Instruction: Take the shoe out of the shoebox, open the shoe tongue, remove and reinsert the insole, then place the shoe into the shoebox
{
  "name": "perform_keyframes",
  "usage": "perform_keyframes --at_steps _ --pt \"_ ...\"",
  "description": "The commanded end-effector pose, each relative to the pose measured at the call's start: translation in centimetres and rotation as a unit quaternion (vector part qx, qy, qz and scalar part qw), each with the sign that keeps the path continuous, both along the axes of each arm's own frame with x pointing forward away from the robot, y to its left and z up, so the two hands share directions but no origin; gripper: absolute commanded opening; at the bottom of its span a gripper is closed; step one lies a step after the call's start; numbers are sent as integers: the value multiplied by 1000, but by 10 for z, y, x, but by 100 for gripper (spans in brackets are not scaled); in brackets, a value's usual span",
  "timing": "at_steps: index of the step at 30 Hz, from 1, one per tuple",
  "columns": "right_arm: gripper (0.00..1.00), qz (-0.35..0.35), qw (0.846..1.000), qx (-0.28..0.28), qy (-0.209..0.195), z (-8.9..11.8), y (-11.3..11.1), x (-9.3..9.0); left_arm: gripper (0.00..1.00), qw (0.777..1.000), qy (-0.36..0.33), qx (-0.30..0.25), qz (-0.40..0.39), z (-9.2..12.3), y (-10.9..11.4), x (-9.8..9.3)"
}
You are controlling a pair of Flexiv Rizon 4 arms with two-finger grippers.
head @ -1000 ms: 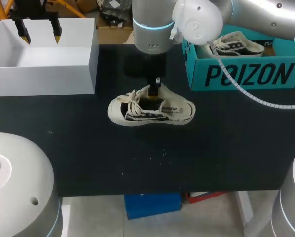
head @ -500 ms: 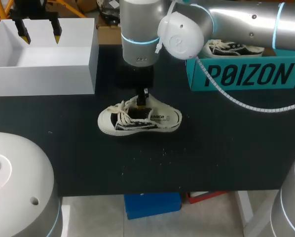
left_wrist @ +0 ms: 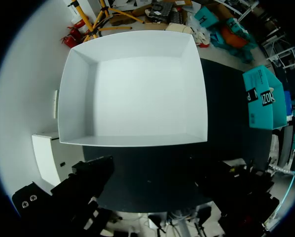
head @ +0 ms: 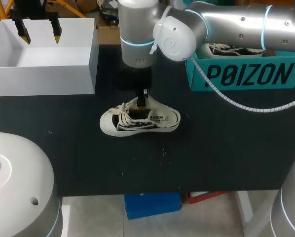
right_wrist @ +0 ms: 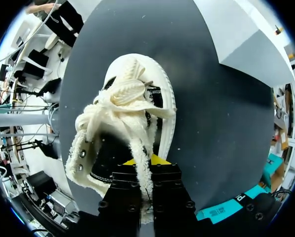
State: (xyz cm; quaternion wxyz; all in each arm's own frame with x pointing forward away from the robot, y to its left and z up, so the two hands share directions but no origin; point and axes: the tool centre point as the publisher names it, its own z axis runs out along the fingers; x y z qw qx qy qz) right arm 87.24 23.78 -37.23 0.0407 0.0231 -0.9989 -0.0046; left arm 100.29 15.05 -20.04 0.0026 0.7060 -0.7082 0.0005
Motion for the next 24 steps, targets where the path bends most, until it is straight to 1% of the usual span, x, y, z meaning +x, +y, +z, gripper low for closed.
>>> perform_keyframes --at_steps 1,2,3,4,5,7,9,15,16,20,22,24 --pt "0 -11 1000 7 2 -12 -3 3 100 1000 1 1 1 1 0 0" --pt "0 -17 1000 5 -1 -14 -5 4 100 1000 1 1 1 1 0 0" --pt "27 -22 1000 6 -5 -15 -6 4 100 1000 1 1 1 1 0 0" --pt "100 -27 1000 7 -7 -12 -7 4 100 1000 1 1 1 1 0 0" --pt "100 -35 999 5 -16 -9 -9 5 100 1000 1 1 1 1 0 0" --pt "100 -45 999 6 -23 -3 -14 5 100 1000 1 1 1 1 0 0" --pt "100 -48 998 9 -30 7 -18 5 100 1000 1 1 1 1 0 0" --pt "100 -64 996 31 -52 50 -29 1 100 1000 1 1 1 1 0 0" --pt "100 -63 995 44 -56 56 -31 -1 100 1000 1 1 1 1 0 0" --pt "100 -65 987 129 -66 77 -33 -10 100 1000 1 1 1 1 0 0" --pt "100 -50 977 198 -66 86 -33 -14 100 1000 1 1 1 1 0 0" --pt "100 -38 967 240 -82 92 -35 -17 100 1000 1 1 1 1 0 0"
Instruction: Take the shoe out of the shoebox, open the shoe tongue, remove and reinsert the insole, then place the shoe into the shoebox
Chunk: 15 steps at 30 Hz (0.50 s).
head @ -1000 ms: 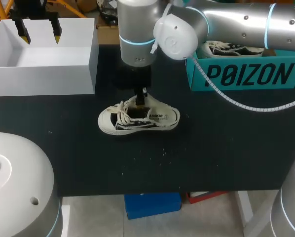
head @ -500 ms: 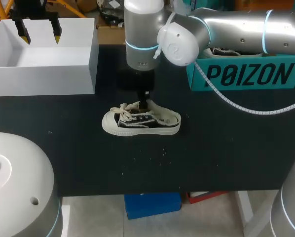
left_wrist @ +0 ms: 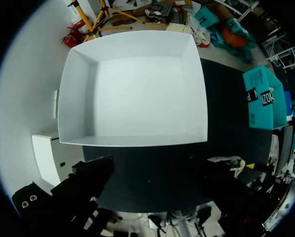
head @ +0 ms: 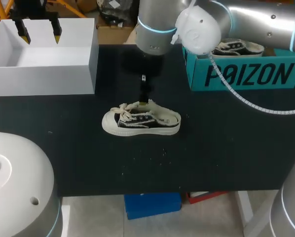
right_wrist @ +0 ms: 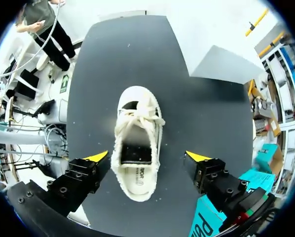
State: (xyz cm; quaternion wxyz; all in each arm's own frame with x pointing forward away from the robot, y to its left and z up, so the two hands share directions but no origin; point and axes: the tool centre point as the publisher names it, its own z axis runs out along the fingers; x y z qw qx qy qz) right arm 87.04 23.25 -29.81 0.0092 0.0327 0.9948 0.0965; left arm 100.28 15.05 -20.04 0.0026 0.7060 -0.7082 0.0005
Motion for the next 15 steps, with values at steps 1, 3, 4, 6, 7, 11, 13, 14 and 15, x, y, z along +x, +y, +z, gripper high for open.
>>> perform_keyframes --at_steps 1,3,4,6,7,11,13,14,15 --pt "100 31 983 174 -52 21 -31 -17 100 1000 1 1 1 1 0 0" --pt "100 33 977 201 -60 24 -33 -20 100 1000 1 1 1 1 0 0" --pt "100 38 974 215 -62 25 -35 -22 100 1000 1 1 1 1 0 0" --pt "100 36 968 240 -57 25 -41 -23 100 1000 1 1 1 1 0 0" --pt "100 42 964 258 -51 26 -44 -24 100 1000 1 1 1 1 0 0" --pt "100 64 948 311 -27 31 -52 -29 100 1000 1 1 1 1 0 0" --pt "100 64 948 311 -27 31 -52 -29 100 1000 1 1 1 1 0 0" --pt "100 64 948 311 -27 31 -52 -29 100 1000 1 1 1 1 0 0" --pt "100 64 948 311 -27 31 -52 -29 100 1000 1 1 1 1 0 0"
